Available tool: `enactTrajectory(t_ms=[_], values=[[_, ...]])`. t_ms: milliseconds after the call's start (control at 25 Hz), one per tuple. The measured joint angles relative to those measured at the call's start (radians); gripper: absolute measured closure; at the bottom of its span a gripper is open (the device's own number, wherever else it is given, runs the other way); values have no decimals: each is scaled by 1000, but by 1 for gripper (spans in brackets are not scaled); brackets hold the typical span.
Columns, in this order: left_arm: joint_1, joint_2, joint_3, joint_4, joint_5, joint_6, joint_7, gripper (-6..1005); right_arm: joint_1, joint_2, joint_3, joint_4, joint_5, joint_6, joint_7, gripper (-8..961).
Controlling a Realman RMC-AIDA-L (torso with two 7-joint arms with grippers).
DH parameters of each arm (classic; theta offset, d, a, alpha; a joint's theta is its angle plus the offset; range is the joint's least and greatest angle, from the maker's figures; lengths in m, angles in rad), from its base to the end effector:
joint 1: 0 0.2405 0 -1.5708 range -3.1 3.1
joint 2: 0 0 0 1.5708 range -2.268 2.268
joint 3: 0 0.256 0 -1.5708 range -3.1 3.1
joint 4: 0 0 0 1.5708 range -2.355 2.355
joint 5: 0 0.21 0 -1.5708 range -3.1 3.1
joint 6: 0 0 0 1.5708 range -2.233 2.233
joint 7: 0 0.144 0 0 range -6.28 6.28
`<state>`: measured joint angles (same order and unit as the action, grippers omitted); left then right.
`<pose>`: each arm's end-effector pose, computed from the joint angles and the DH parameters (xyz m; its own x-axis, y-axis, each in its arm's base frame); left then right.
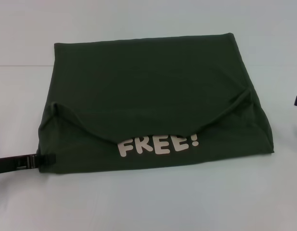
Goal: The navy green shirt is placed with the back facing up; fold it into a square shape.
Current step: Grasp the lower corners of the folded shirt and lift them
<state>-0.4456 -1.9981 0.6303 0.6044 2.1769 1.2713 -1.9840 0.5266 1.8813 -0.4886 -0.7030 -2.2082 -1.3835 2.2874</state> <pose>-0.3569 0.3233 0.0273 0.3219 0.8094 0.4912 0.9468 -0.2788 -0.1610 0.3395 0.3617 0.1143 0.1574 -0.7741 -0.6132 -0.9873 -0.1355 -0.0824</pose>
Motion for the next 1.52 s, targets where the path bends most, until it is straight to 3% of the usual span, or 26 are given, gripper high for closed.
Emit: enactTrajectory(t_ms=[120, 200, 360, 560, 720, 1040, 1520], values=[[-2, 2, 0, 1, 0, 10, 0, 942, 59, -43, -62, -2, -83, -25, 138, 23], [-2, 2, 0, 2, 0, 14, 0, 942, 98, -49, -98, -2, -143, -30, 187, 23], [-2, 3, 0, 2, 0, 14, 0, 942, 188, -24, -143, 18, -278, -23, 235, 24], [0, 3, 0, 5, 0, 22, -1, 942, 254, 6, -229, 46, -335, -5, 276, 24], [1, 5, -2, 5, 0, 24, -1, 942, 260, 18, -243, 46, -338, 4, 282, 23], [2, 7, 0, 5, 0, 24, -1, 942, 240, 22, -244, 82, -336, 40, 273, 23], [1, 7, 0, 3, 0, 24, -1, 942, 245, 64, -251, 97, -339, 84, 244, 24]])
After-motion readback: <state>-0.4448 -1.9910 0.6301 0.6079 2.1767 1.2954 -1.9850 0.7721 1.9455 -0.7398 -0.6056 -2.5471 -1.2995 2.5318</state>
